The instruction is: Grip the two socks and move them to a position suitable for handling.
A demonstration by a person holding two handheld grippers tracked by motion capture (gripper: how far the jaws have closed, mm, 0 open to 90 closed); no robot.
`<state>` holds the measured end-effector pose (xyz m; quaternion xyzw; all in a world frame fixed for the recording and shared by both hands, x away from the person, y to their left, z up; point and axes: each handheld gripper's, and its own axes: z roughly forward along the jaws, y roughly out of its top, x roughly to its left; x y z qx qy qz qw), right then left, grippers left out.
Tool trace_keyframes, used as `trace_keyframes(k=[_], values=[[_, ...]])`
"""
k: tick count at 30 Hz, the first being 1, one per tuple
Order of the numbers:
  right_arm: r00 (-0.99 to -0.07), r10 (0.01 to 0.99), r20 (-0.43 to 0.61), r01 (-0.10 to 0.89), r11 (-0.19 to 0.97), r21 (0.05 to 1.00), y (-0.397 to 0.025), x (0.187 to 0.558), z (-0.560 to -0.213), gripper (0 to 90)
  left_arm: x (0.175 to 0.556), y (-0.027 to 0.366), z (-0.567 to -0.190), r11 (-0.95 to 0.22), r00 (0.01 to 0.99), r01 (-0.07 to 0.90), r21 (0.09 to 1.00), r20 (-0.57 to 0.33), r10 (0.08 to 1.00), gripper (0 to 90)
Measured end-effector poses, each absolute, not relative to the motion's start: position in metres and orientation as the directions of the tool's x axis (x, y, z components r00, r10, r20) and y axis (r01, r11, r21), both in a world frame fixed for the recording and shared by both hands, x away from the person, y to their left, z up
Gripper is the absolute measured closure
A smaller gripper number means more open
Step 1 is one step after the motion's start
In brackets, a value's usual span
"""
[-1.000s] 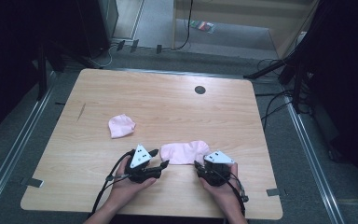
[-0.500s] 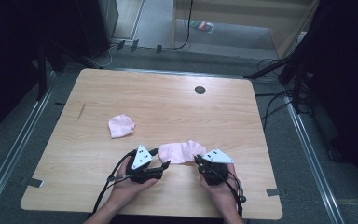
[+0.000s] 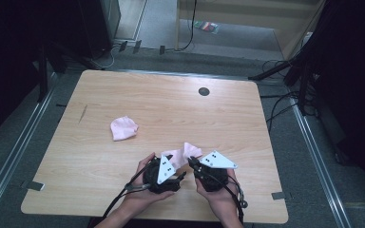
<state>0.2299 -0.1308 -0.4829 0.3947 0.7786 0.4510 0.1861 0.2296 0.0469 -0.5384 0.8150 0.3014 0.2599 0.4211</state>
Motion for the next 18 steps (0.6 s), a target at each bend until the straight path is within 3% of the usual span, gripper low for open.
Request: trace_keyframes(k=[3, 7, 9, 13, 18], values=[[-0.636, 0.766, 0.092, 0.451, 0.273, 0.85, -0.128, 0.227, -0.478, 87.5, 0.228, 0.044, -0.535, -0.46, 0.641, 0.248, 0.852, 0.212, 0.738, 37.0], [-0.668, 0.732, 0.134, 0.448, 0.252, 0.858, -0.128, 0.227, -0.478, 86.5, 0.23, 0.056, -0.528, -0.4, 0.664, 0.235, 0.886, 0.155, 0.732, 75.1], [-0.681, 0.717, 0.153, 0.439, 0.232, 0.868, -0.13, 0.227, -0.477, 84.8, 0.232, 0.064, -0.526, -0.373, 0.695, 0.26, 0.891, 0.095, 0.713, 88.7], [-0.711, 0.688, 0.148, 0.399, 0.221, 0.89, -0.136, 0.227, -0.476, 73.7, 0.243, 0.082, -0.523, -0.273, 0.72, 0.375, 0.886, -0.093, 0.687, 89.8], [-0.754, 0.651, 0.091, 0.32, 0.244, 0.915, -0.145, 0.225, -0.479, 59.6, 0.249, 0.097, -0.52, -0.222, 0.721, 0.432, 0.874, -0.186, 0.667, 89.9]])
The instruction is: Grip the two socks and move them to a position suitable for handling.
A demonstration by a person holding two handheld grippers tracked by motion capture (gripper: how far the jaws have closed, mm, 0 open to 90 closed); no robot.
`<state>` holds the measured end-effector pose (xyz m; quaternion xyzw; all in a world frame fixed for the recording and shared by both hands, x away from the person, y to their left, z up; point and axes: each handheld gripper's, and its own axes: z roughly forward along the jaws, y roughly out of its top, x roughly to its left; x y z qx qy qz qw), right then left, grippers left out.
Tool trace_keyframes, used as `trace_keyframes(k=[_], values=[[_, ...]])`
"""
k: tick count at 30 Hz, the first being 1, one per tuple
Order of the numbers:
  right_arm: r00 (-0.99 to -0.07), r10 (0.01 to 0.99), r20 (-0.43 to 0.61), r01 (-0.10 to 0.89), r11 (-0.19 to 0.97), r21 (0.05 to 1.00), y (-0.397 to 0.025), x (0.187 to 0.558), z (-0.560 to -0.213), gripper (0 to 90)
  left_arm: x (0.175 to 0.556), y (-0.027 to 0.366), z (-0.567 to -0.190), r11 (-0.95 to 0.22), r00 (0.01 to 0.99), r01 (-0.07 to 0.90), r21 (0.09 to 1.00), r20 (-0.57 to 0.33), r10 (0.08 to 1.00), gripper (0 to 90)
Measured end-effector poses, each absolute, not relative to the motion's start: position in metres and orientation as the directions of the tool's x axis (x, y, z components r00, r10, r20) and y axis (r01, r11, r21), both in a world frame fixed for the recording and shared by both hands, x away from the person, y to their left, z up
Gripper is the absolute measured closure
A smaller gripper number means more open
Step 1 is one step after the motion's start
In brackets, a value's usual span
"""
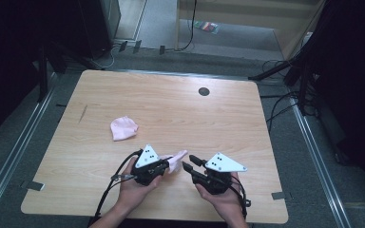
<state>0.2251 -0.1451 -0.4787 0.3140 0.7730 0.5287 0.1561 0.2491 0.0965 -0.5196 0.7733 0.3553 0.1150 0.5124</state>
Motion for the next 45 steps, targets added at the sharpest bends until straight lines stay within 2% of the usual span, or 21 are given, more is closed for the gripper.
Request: trace_keyframes(k=[2, 7, 11, 16, 21, 25, 28, 30, 32, 36, 39, 42, 45], values=[[-0.771, 0.635, 0.044, 0.278, 0.273, 0.921, -0.146, 0.223, -0.481, 54.5, 0.252, 0.103, -0.516, -0.187, 0.716, 0.449, 0.873, -0.227, 0.66, 89.9], [-0.797, 0.604, -0.019, 0.23, 0.332, 0.915, -0.138, 0.218, -0.496, 50.0, 0.257, 0.115, -0.509, -0.133, 0.711, 0.467, 0.874, -0.282, 0.644, 89.9], [-0.769, 0.628, -0.117, 0.2, 0.411, 0.889, -0.117, 0.218, -0.512, 39.3, 0.258, 0.121, -0.504, -0.106, 0.704, 0.472, 0.875, -0.302, 0.643, 89.9], [-0.692, 0.689, -0.213, 0.149, 0.426, 0.892, -0.098, 0.219, -0.522, 40.0, 0.256, 0.122, -0.5, -0.096, 0.701, 0.476, 0.874, -0.312, 0.641, 89.9], [-0.648, 0.687, -0.33, 0.084, 0.495, 0.865, -0.083, 0.214, -0.533, 39.1, 0.256, 0.123, -0.499, -0.08, 0.695, 0.485, 0.871, -0.328, 0.64, 89.8], [-0.544, 0.742, -0.391, 0.08, 0.511, 0.856, -0.074, 0.214, -0.539, 50.5, 0.255, 0.123, -0.499, -0.087, 0.697, 0.487, 0.869, -0.327, 0.639, 89.8], [-0.517, 0.751, -0.412, 0.056, 0.509, 0.859, -0.077, 0.215, -0.538, 69.4, 0.256, 0.125, -0.5, -0.092, 0.694, 0.494, 0.865, -0.329, 0.641, 89.8], [-0.54, 0.741, -0.399, 0.045, 0.499, 0.866, -0.081, 0.213, -0.535, 79.1, 0.258, 0.127, -0.503, -0.089, 0.688, 0.503, 0.86, -0.336, 0.644, 89.8], [-0.575, 0.732, -0.366, 0.044, 0.474, 0.879, -0.087, 0.213, -0.529, 84.1, 0.259, 0.129, -0.505, -0.098, 0.688, 0.506, 0.857, -0.332, 0.646, 89.8], [-0.653, 0.716, -0.248, 0.103, 0.408, 0.907, -0.096, 0.216, -0.514, 85.9, 0.261, 0.13, -0.51, -0.132, 0.688, 0.515, 0.847, -0.316, 0.654, 88.7], [-0.673, 0.725, -0.149, 0.151, 0.331, 0.932, -0.106, 0.217, -0.497, 86.1, 0.259, 0.13, -0.516, -0.178, 0.691, 0.504, 0.845, -0.27, 0.67, 79.3], [-0.673, 0.735, -0.087, 0.185, 0.281, 0.942, -0.114, 0.216, -0.485, 86.3, 0.256, 0.126, -0.525, -0.24, 0.699, 0.496, 0.834, -0.22, 0.681, 74.8], [-0.68, 0.733, -0.034, 0.212, 0.24, 0.947, -0.119, 0.215, -0.476, 86.4, 0.256, 0.121, -0.533, -0.257, 0.695, 0.511, 0.82, -0.219, 0.685, 69.8]])
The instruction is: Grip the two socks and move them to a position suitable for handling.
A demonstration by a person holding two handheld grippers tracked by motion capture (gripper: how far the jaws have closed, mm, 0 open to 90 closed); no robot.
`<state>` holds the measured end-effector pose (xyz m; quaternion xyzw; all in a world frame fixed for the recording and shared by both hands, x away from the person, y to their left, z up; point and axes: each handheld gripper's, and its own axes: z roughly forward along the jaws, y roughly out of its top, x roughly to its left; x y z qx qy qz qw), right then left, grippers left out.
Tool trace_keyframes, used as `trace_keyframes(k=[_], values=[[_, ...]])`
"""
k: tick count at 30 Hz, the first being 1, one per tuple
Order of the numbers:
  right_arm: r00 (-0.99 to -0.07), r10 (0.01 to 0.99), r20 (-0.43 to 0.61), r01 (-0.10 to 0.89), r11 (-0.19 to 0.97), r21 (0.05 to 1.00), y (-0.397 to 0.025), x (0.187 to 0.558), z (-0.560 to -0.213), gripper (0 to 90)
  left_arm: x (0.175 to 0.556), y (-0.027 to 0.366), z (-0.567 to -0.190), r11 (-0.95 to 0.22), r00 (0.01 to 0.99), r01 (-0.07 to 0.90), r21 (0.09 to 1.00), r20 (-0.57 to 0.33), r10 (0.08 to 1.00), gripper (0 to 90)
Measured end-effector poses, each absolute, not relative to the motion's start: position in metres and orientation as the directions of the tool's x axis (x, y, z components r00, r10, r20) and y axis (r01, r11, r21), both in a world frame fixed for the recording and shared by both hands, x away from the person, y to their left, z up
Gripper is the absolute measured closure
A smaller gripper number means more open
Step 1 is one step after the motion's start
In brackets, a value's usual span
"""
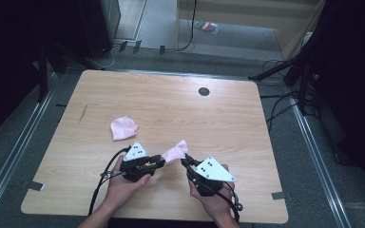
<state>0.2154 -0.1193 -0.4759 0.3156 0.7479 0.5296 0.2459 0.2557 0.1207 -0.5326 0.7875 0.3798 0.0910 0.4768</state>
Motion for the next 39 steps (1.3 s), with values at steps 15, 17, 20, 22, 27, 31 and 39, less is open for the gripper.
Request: trace_keyframes(k=[15, 17, 20, 22, 27, 31, 39], values=[[-0.665, 0.7, 0.26, 0.403, 0.043, 0.914, -0.14, 0.214, -0.469, 86.3, 0.252, 0.146, -0.517, -0.402, 0.814, 0.503, 0.765, -0.264, 0.517, 90.0], [-0.633, 0.699, 0.333, 0.484, 0.022, 0.875, -0.144, 0.218, -0.473, 86.3, 0.254, 0.154, -0.516, -0.473, 0.831, 0.524, 0.708, -0.302, 0.467, 90.0], [-0.551, 0.708, 0.442, 0.611, -0.02, 0.792, -0.147, 0.23, -0.484, 86.1, 0.265, 0.166, -0.521, -0.448, 0.786, 0.585, 0.676, -0.337, 0.518, 90.0], [-0.481, 0.722, 0.497, 0.681, -0.049, 0.731, -0.147, 0.243, -0.497, 85.9, 0.273, 0.17, -0.524, -0.408, 0.742, 0.612, 0.678, -0.312, 0.594, 88.9], [-0.339, 0.749, 0.569, 0.737, -0.164, 0.656, -0.151, 0.27, -0.521, 78.9, 0.287, 0.168, -0.534, -0.257, 0.578, 0.639, 0.725, -0.233, 0.782, 69.0], [-0.292, 0.777, 0.557, 0.71, -0.213, 0.671, -0.162, 0.286, -0.528, 70.9, 0.291, 0.173, -0.538, -0.16, 0.477, 0.636, 0.755, -0.221, 0.85, 61.7], [-0.245, 0.862, 0.444, 0.647, -0.195, 0.737, -0.18, 0.303, -0.528, 59.4, 0.286, 0.168, -0.534, -0.114, 0.471, 0.564, 0.818, -0.206, 0.858, 59.3]])
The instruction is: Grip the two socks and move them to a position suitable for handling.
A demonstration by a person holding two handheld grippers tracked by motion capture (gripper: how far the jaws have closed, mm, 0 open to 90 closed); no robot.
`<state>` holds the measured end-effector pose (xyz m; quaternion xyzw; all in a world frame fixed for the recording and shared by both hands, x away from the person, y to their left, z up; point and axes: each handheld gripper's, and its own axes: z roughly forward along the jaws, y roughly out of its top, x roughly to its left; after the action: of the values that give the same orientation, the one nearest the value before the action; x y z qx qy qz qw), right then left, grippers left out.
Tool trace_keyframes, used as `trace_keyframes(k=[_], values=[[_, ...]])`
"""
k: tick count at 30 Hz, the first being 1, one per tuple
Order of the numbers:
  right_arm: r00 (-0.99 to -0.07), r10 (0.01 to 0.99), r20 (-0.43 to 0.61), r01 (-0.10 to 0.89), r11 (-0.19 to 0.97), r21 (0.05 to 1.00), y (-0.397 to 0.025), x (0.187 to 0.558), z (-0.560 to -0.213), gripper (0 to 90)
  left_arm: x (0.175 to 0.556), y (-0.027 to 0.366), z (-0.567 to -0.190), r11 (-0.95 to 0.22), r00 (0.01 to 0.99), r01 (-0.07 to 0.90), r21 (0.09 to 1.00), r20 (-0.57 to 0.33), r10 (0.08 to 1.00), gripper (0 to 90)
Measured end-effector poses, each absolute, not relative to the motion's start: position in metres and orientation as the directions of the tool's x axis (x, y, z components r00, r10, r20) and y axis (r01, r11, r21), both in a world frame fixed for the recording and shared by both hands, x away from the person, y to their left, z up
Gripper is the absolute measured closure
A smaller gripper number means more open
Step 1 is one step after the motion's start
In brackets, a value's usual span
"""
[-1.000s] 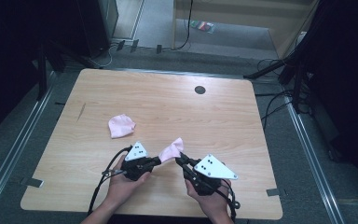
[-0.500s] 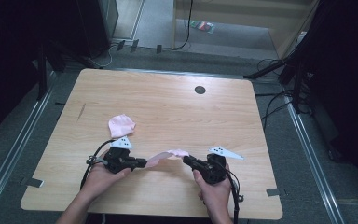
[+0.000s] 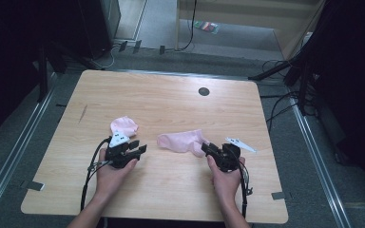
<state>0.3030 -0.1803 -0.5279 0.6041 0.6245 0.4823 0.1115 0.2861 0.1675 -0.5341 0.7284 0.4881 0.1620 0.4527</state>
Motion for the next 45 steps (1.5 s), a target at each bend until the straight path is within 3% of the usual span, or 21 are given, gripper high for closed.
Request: trace_keyframes(k=[4, 8, 10, 15, 21, 24, 27, 29, 45], values=[[-0.21, 0.919, 0.335, 0.597, -0.151, 0.788, -0.184, 0.308, -0.524, 54.5, 0.289, 0.159, -0.537, -0.131, 0.48, 0.558, 0.82, -0.19, 0.856, 58.1], [-0.265, 0.908, 0.325, 0.6, -0.108, 0.792, -0.185, 0.313, -0.526, 65.7, 0.296, 0.147, -0.536, -0.134, 0.484, 0.536, 0.833, -0.173, 0.858, 60.4], [-0.291, 0.913, 0.287, 0.619, -0.049, 0.784, -0.179, 0.315, -0.531, 67.6, 0.303, 0.14, -0.533, -0.137, 0.492, 0.568, 0.812, -0.201, 0.847, 70.8], [-0.237, 0.943, 0.232, 0.65, -0.024, 0.76, -0.173, 0.325, -0.54, 56.2, 0.33, 0.12, -0.534, -0.132, 0.412, 0.599, 0.79, -0.163, 0.896, 59.3], [-0.26, 0.945, 0.2, 0.647, 0.017, 0.762, -0.168, 0.33, -0.547, 56.5, 0.345, 0.109, -0.542, -0.142, 0.386, 0.626, 0.767, -0.146, 0.911, 62.5], [-0.275, 0.945, 0.177, 0.639, 0.042, 0.768, -0.164, 0.33, -0.549, 63.1, 0.35, 0.106, -0.546, -0.169, 0.379, 0.642, 0.748, -0.118, 0.918, 69.9], [-0.3, 0.945, 0.133, 0.632, 0.092, 0.77, -0.161, 0.329, -0.549, 83.7, 0.35, 0.11, -0.546, -0.159, 0.392, 0.657, 0.737, -0.154, 0.907, 89.4], [-0.314, 0.939, 0.141, 0.638, 0.099, 0.764, -0.161, 0.328, -0.548, 90.0, 0.346, 0.114, -0.545, -0.161, 0.422, 0.663, 0.731, -0.187, 0.887, 90.0], [-0.498, 0.846, 0.191, 0.605, 0.181, 0.775, -0.15, 0.27, -0.523, 90.0, 0.244, 0.167, -0.535, -0.1, 0.439, 0.648, 0.755, -0.263, 0.859, 90.0]])
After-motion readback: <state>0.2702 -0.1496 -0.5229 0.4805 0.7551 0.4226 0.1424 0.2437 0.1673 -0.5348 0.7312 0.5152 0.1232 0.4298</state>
